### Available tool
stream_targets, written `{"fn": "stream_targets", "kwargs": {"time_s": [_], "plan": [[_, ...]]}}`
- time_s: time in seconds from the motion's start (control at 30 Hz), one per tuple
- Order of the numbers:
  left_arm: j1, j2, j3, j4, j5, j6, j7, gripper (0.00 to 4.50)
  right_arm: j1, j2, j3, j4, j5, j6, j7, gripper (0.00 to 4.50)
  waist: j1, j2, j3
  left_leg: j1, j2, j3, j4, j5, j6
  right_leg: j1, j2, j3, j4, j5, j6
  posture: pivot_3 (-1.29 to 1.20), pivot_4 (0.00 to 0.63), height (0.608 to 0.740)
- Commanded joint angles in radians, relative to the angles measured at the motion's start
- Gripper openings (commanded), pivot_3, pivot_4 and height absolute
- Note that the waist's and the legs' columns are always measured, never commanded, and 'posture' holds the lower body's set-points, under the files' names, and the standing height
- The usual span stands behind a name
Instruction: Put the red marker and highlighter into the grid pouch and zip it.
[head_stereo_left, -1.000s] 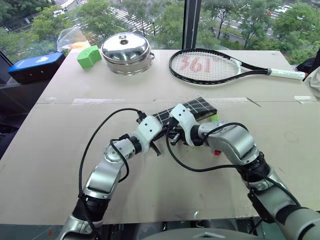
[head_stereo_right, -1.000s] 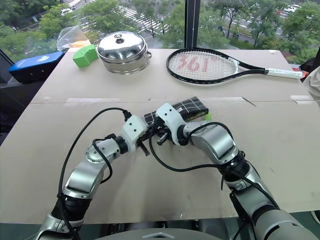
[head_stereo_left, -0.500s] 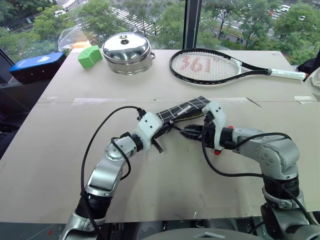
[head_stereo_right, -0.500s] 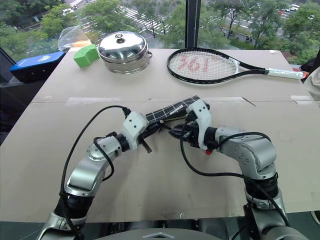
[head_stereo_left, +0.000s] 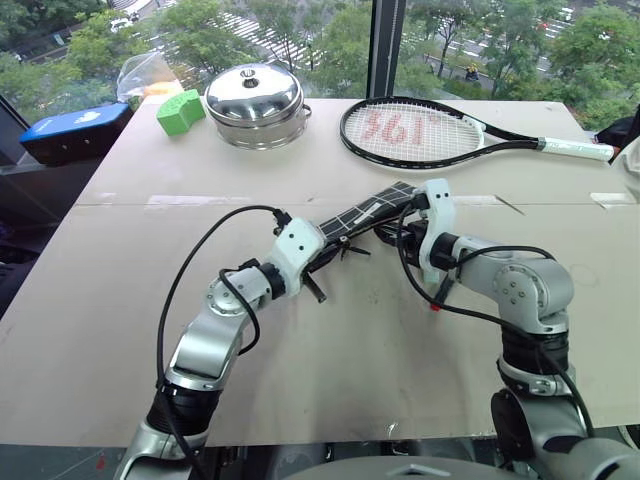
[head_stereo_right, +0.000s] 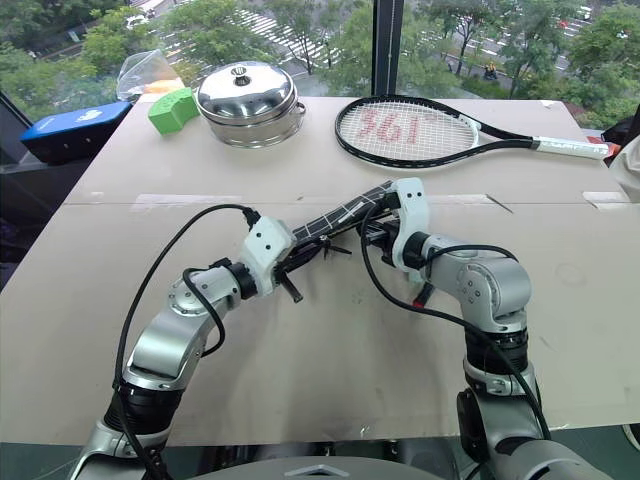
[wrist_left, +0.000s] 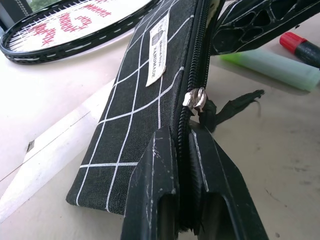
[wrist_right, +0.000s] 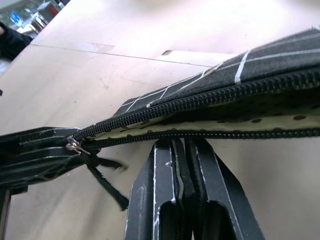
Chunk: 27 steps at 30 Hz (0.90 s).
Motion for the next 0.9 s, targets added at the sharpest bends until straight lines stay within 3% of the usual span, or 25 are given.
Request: {"fn": "stream_targets", "kwargs": {"time_s": [0.03,0.3,0.57,0.6,0.77,0.9], "plan": [[-0.017,-0.002,0.005,-0.054,-0.015,0.011,0.008,0.0,0.002,-0.029,-0.009,-0.092,0.08,0.031,0.057,0.08,0.0,0.0,0.0,0.0,0.0,0.0,0.0,0.0,0.0,0.0,0.0,0.0,0.0,0.0,0.0,0.0,0.15,0.74],[-0.004,0.004,0.004,-0.072,-0.025,0.03,0.014,0.0,0.001,-0.044,-0.059,-0.104,0.097,0.027,0.005,0.08,-0.001,0.0,0.0,0.0,0.0,-0.001,0.0,0.0,0.0,0.0,0.0,0.0,0.0,0.0,0.0,0.0,0.15,0.74],[-0.007,0.018,-0.009,-0.078,-0.026,0.02,-0.01,0.0,-0.032,-0.05,0.03,0.053,-0.029,-0.086,-0.046,0.08,-0.002,0.0,0.0,0.0,0.0,-0.001,0.0,0.0,0.0,0.0,0.0,0.0,0.0,0.0,0.0,0.0,0.15,0.74],[-0.008,0.019,-0.012,-0.078,-0.028,0.021,-0.014,0.0,-0.044,-0.058,0.066,0.08,-0.064,-0.118,-0.048,0.08,-0.003,0.0,0.0,0.0,0.0,-0.001,0.0,0.0,0.0,0.0,0.0,0.0,0.0,0.0,0.0,0.0,0.15,0.74],[-0.017,0.032,-0.007,-0.062,-0.033,0.017,-0.026,0.0,-0.114,-0.241,0.496,0.136,-0.386,-0.455,0.09,0.08,-0.004,0.001,0.001,0.0,-0.001,0.0,0.0,0.0,0.0,0.0,0.0,0.001,0.0,0.0,0.0,0.0,0.15,0.74],[-0.024,0.047,-0.012,-0.043,-0.023,0.016,-0.027,0.0,-0.211,-0.399,0.819,0.239,-0.735,-0.807,0.212,0.08,-0.004,0.001,0.001,0.001,-0.001,0.0,0.0,0.0,0.0,0.0,0.0,0.001,0.0,-0.001,0.001,0.0,0.15,0.74]]}}
